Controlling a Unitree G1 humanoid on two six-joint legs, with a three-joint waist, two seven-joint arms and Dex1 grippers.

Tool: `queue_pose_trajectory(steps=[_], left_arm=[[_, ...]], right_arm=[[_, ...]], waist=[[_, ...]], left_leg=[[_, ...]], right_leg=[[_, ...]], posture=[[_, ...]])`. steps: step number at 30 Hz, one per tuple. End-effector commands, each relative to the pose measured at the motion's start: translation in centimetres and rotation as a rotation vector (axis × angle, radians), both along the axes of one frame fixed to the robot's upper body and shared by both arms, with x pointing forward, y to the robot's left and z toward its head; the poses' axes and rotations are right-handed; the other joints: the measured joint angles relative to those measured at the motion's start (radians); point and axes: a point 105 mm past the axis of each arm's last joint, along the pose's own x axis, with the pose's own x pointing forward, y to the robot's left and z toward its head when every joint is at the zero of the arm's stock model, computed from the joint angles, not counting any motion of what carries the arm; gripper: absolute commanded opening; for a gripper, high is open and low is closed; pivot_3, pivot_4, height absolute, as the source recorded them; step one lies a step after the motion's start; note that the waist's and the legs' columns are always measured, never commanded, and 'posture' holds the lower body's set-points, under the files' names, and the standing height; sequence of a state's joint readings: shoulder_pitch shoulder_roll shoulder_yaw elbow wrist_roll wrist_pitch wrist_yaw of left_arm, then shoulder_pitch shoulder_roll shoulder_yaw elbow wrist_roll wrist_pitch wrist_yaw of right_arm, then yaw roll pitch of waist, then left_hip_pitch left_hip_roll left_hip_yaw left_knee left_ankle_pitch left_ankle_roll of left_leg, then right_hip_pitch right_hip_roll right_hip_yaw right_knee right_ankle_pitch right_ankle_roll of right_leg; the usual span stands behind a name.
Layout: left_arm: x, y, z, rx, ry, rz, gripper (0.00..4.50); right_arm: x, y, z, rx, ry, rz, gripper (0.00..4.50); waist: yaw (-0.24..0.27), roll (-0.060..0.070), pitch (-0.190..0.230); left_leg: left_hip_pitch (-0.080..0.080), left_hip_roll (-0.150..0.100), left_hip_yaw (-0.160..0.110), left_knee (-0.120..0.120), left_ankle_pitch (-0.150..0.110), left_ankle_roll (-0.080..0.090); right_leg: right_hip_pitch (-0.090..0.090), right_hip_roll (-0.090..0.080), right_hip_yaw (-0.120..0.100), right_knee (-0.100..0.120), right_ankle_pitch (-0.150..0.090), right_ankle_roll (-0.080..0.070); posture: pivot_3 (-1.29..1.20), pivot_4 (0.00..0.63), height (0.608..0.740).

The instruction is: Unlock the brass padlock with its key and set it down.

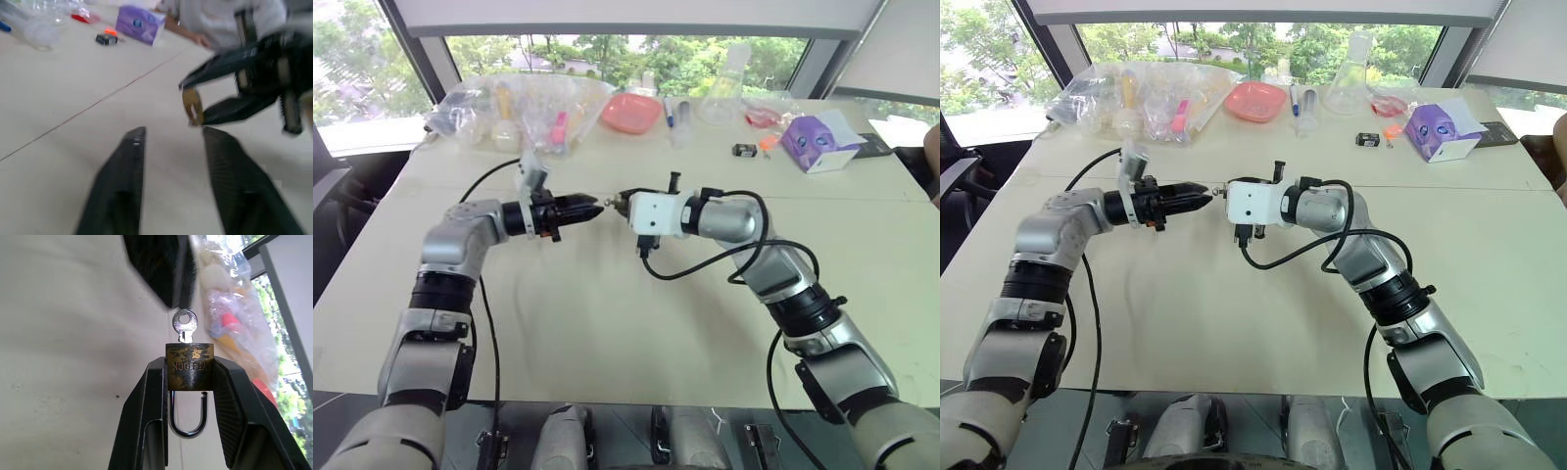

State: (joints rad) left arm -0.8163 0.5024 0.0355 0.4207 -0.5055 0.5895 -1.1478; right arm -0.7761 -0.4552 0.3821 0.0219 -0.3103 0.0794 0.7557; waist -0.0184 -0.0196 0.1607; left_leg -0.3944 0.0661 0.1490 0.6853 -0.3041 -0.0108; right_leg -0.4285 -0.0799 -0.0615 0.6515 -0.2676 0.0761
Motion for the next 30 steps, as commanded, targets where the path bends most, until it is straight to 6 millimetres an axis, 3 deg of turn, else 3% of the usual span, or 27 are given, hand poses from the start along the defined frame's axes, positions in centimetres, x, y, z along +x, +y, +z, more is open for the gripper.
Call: queue_pose_trajectory(steps=[1, 16, 17, 18, 23, 29, 30], left_arm=[[0.0, -0.3, 1.8, -0.034, -0.032, 0.002, 3.38], [0.9, -3.4, 1.0, -0.066, -0.024, -0.026, 3.38], [0.9, -3.5, 1.0, -0.070, -0.020, -0.030, 2.85], [0.9, -3.6, 0.9, -0.070, -0.016, -0.036, 2.64], [0.9, -3.6, 0.8, -0.062, -0.013, -0.043, 0.02], [0.9, -3.4, 0.8, -0.053, -0.021, -0.040, 0.02], [0.9, -3.4, 0.9, -0.054, -0.024, -0.039, 0.00]], right_arm=[[-0.1, 0.2, 2.2, 0.026, -0.085, 0.015, 0.66], [-0.4, 0.6, 2.7, 0.027, -0.116, 0.029, 0.66], [-0.4, 0.6, 2.7, 0.027, -0.117, 0.029, 0.66], [-0.4, 0.6, 2.7, 0.027, -0.117, 0.026, 0.66], [-0.5, 0.4, 2.6, 0.026, -0.117, 0.020, 0.66], [-0.3, 0.3, 2.3, 0.026, -0.103, 0.011, 0.66], [-0.4, 0.3, 2.2, 0.033, -0.087, 0.012, 1.16]], waist=[[0.000, 0.000, 0.000], [0.001, 0.000, 0.000], [0.001, 0.000, 0.000], [0.001, 0.000, 0.000], [0.000, 0.000, 0.000], [0.000, 0.000, 0.000], [0.000, 0.000, 0.000]], left_leg=[[0.000, 0.000, 0.000, 0.000, 0.000, 0.000], [0.000, 0.000, 0.001, 0.000, 0.000, 0.000], [0.000, 0.000, 0.000, 0.000, 0.000, 0.000], [0.000, 0.000, 0.000, 0.000, 0.000, 0.000], [0.000, 0.000, 0.001, 0.000, 0.000, 0.000], [0.000, 0.000, 0.000, 0.000, 0.000, 0.000], [0.000, 0.000, 0.001, 0.000, 0.000, 0.000]], right_leg=[[0.000, 0.000, 0.000, 0.000, 0.000, 0.000], [0.000, 0.000, 0.000, 0.000, 0.000, 0.000], [0.000, 0.000, 0.000, 0.000, 0.000, 0.000], [0.000, 0.000, 0.000, 0.000, 0.000, 0.000], [0.000, 0.000, 0.000, 0.000, 0.000, 0.000], [0.000, 0.000, 0.000, 0.000, 0.000, 0.000], [0.000, 0.000, 0.000, 0.000, 0.000, 0.000]], posture=[[0.00, 0.150, 0.740], [0.00, 0.150, 0.740], [0.00, 0.150, 0.740], [0.00, 0.150, 0.740], [0.00, 0.150, 0.740], [0.00, 0.150, 0.740], [0.00, 0.150, 0.740]])
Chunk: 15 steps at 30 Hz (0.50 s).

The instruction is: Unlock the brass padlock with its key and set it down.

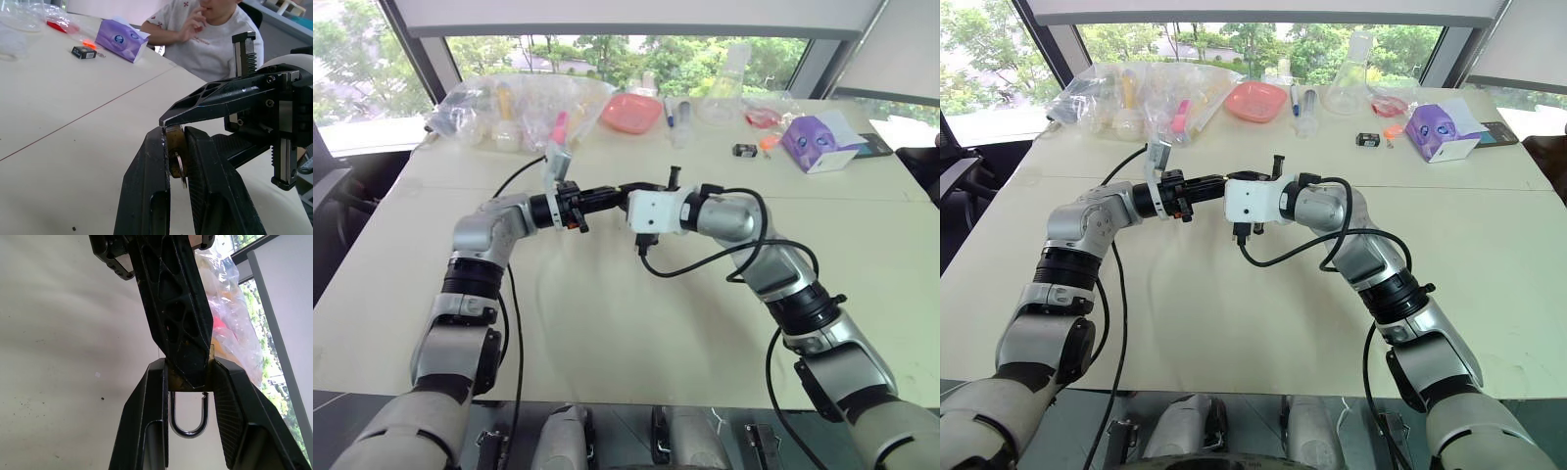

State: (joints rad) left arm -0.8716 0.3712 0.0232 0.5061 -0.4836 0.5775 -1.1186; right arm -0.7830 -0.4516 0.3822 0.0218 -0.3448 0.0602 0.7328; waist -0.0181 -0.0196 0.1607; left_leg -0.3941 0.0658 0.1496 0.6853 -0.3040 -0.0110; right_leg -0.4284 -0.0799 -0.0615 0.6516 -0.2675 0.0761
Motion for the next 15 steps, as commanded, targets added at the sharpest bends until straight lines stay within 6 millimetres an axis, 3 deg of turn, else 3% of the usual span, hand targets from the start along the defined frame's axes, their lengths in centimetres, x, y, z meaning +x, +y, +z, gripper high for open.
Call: queue_pose_trajectory(steps=[1, 6, 7, 11, 15], left_arm=[[0.1, 0.3, 1.6, 0.008, -0.073, 0.012, 0.00], [0.0, 0.5, 1.8, -0.010, -0.068, 0.018, 0.00], [0.0, 0.6, 1.7, -0.009, -0.069, 0.018, 0.00], [-0.7, 1.4, 2.6, -0.070, -0.054, -0.017, 0.00], [-1.8, 1.5, 3.5, -0.099, -0.056, -0.081, 0.00]], right_arm=[[-0.5, 0.2, 1.6, 0.048, -0.026, 0.022, 1.72], [-0.5, -0.2, 1.3, 0.036, -0.019, 0.006, 4.15], [-0.5, -0.4, 1.3, 0.037, -0.016, -0.002, 4.42], [-2.4, -2.0, 3.4, 0.420, 0.229, -0.021, 4.42], [-2.3, -3.3, 5.7, 0.652, 0.289, -0.082, 4.42]], waist=[[0.000, 0.000, 0.000], [0.000, 0.000, 0.000], [0.000, 0.000, 0.000], [0.004, 0.000, 0.000], [0.003, 0.000, 0.000]], left_leg=[[0.000, 0.000, 0.000, 0.000, 0.000, 0.000], [0.000, 0.000, 0.000, 0.000, 0.000, 0.000], [0.000, 0.000, 0.000, 0.000, 0.000, 0.000], [-0.001, 0.000, -0.001, 0.000, 0.000, 0.000], [-0.001, 0.000, -0.001, 0.001, 0.000, 0.000]], right_leg=[[0.000, 0.000, 0.000, 0.000, 0.000, 0.000], [0.000, 0.000, 0.000, 0.000, 0.000, 0.000], [0.000, 0.000, 0.000, 0.000, 0.000, 0.000], [0.000, 0.000, 0.000, 0.000, 0.000, 0.000], [0.000, 0.000, 0.000, 0.000, 0.000, 0.000]], posture=[[0.00, 0.150, 0.740], [0.00, 0.150, 0.740], [0.00, 0.150, 0.740], [0.00, 0.150, 0.740], [0.00, 0.150, 0.740]])
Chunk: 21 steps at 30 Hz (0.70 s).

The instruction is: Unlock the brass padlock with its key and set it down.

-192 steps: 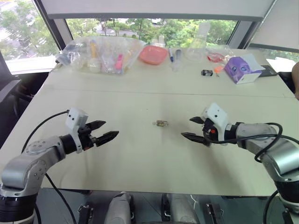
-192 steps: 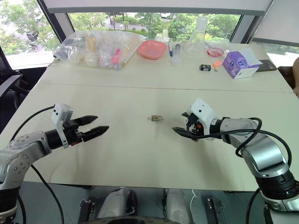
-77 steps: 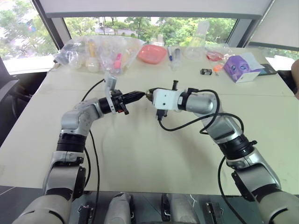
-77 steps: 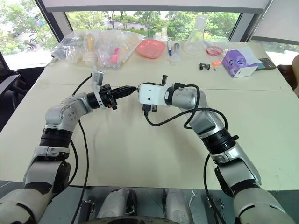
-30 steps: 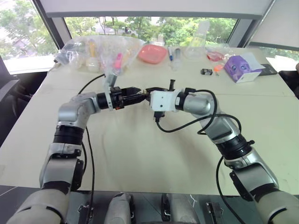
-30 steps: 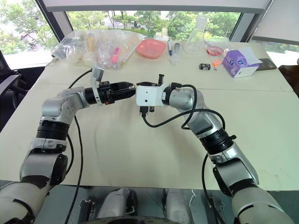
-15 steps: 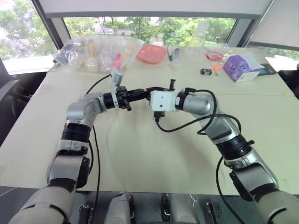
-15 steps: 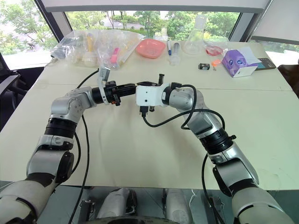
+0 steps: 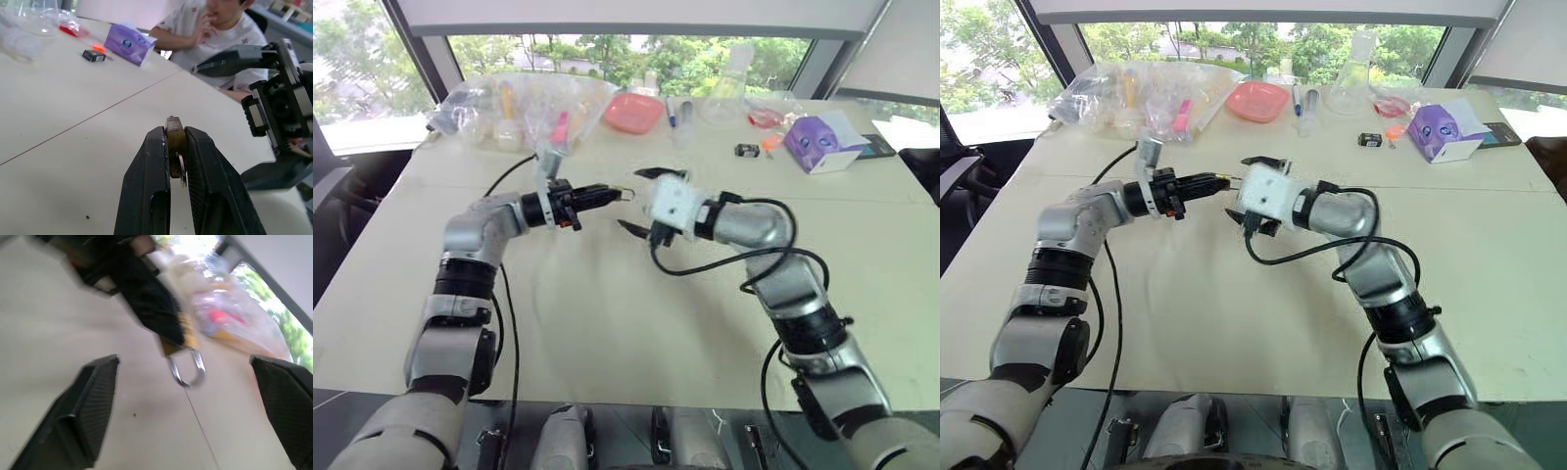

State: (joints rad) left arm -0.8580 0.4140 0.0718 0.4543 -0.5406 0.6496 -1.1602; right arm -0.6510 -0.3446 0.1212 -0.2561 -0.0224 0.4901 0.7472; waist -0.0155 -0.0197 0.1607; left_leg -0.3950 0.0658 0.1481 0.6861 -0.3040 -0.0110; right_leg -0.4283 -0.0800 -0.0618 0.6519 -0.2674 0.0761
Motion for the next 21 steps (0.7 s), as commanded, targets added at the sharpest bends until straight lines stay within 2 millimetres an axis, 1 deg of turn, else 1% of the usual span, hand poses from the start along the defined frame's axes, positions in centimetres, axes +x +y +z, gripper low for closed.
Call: queue_pose_trajectory(steps=[1, 3, 7, 11, 17, 21], left_arm=[[-1.0, 0.1, 2.3, -0.044, -0.071, -0.059, 0.00], [-1.1, 0.1, 2.8, -0.047, -0.077, -0.062, 0.00], [-1.3, -0.1, 3.2, -0.042, -0.086, -0.087, 0.00], [-1.4, -0.5, 3.7, -0.061, -0.097, -0.098, 0.00], [-1.5, -0.8, 3.7, -0.063, -0.101, -0.103, 0.00], [-2.4, -1.1, 3.3, -0.038, -0.105, -0.145, 0.00]], right_arm=[[-0.1, -1.3, 3.5, 0.184, -0.014, -0.059, 4.42], [0.1, -1.6, 3.6, 0.182, -0.014, -0.081, 4.42], [0.3, -1.5, 3.6, 0.176, -0.015, -0.087, 4.42], [0.4, -1.2, 3.2, 0.148, -0.014, -0.079, 4.42], [0.4, -1.0, 2.9, 0.138, -0.008, -0.068, 4.42], [1.0, -1.1, 2.2, 0.129, 0.018, -0.077, 4.42]], waist=[[0.000, 0.000, 0.000], [0.000, 0.000, 0.000], [-0.001, 0.000, 0.000], [0.000, 0.000, 0.000], [-0.001, 0.000, 0.000], [-0.001, 0.000, 0.000]], left_leg=[[0.000, 0.000, 0.000, 0.000, 0.000, 0.000], [0.000, 0.000, 0.000, 0.000, 0.000, 0.000], [0.000, 0.000, 0.000, -0.001, 0.000, 0.000], [0.000, 0.000, 0.000, -0.001, 0.000, 0.000], [0.000, 0.000, 0.000, -0.001, 0.000, 0.000], [0.000, 0.000, -0.001, -0.001, 0.000, 0.000]], right_leg=[[0.000, 0.000, 0.000, 0.001, 0.000, 0.000], [0.000, 0.000, 0.000, 0.001, 0.000, 0.000], [0.000, 0.000, 0.000, 0.000, 0.000, 0.000], [0.000, 0.000, 0.000, 0.000, 0.000, 0.000], [0.000, 0.000, 0.000, 0.000, 0.000, 0.000], [0.000, 0.000, 0.000, 0.000, 0.000, 0.000]], posture=[[0.00, 0.150, 0.740], [0.00, 0.150, 0.740], [0.00, 0.150, 0.740], [0.00, 0.150, 0.740], [0.00, 0.150, 0.740], [0.00, 0.150, 0.740]])
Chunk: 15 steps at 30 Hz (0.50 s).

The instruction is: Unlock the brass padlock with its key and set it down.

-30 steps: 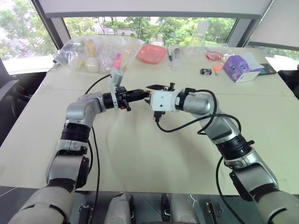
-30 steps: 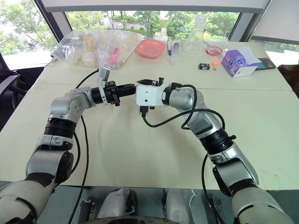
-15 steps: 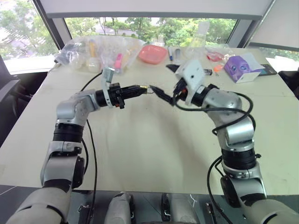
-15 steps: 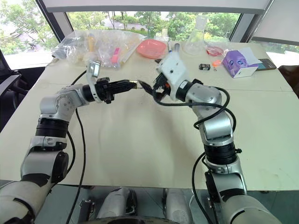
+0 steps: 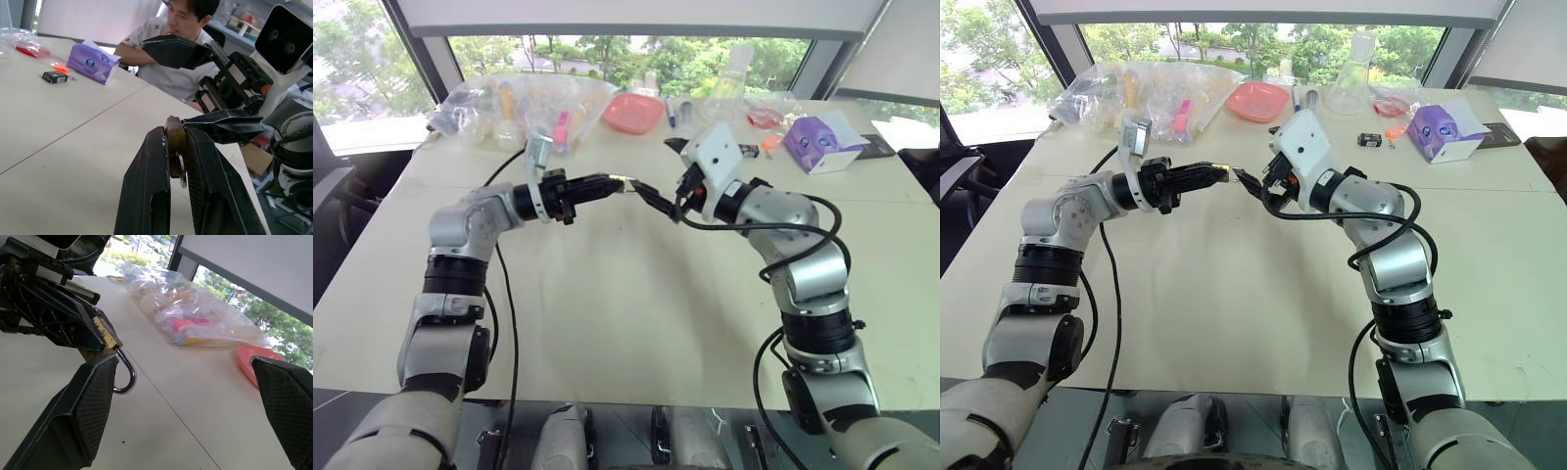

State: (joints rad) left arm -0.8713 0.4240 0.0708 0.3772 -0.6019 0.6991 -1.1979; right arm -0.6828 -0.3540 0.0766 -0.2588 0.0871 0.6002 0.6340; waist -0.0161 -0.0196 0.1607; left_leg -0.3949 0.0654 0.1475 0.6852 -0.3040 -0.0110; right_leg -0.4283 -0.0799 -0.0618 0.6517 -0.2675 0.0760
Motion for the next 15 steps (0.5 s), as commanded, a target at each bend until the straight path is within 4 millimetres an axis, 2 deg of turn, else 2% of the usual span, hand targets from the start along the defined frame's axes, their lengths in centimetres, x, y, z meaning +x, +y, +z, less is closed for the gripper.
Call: queue_pose_trajectory(steps=[1, 5, 11, 15], left_arm=[[-1.1, -0.4, 1.1, 0.005, -0.063, -0.051, 0.00], [-1.4, -0.3, 1.1, 0.004, -0.059, -0.059, 0.00], [-1.6, -0.2, 1.5, -0.005, -0.065, -0.064, 0.00], [-0.7, 0.1, 1.5, -0.008, -0.069, -0.009, 0.00]], right_arm=[[0.2, 0.2, 0.9, 0.010, -0.030, 0.004, 4.42], [0.7, -0.1, 0.5, 0.009, -0.004, -0.007, 4.42], [0.5, 0.3, -1.4, -0.007, 0.133, 0.041, 4.42], [-0.5, 0.4, -0.7, 0.018, 0.112, 0.092, 4.42]], waist=[[0.000, 0.000, 0.000], [-0.002, 0.000, 0.000], [0.001, 0.000, 0.000], [0.002, 0.000, 0.000]], left_leg=[[0.000, 0.000, 0.000, 0.000, 0.000, 0.000], [0.000, 0.000, -0.001, 0.000, 0.000, 0.000], [0.000, 0.000, -0.004, 0.000, 0.000, 0.000], [0.000, 0.000, -0.004, 0.000, 0.000, 0.000]], right_leg=[[0.000, 0.000, 0.000, 0.000, 0.000, 0.000], [0.000, 0.000, 0.000, 0.000, 0.000, 0.000], [0.000, 0.000, 0.000, 0.000, 0.000, 0.000], [0.000, 0.000, 0.000, 0.000, 0.000, 0.000]], posture=[[0.00, 0.150, 0.740], [0.00, 0.150, 0.740], [0.00, 0.150, 0.740], [0.00, 0.150, 0.740]])
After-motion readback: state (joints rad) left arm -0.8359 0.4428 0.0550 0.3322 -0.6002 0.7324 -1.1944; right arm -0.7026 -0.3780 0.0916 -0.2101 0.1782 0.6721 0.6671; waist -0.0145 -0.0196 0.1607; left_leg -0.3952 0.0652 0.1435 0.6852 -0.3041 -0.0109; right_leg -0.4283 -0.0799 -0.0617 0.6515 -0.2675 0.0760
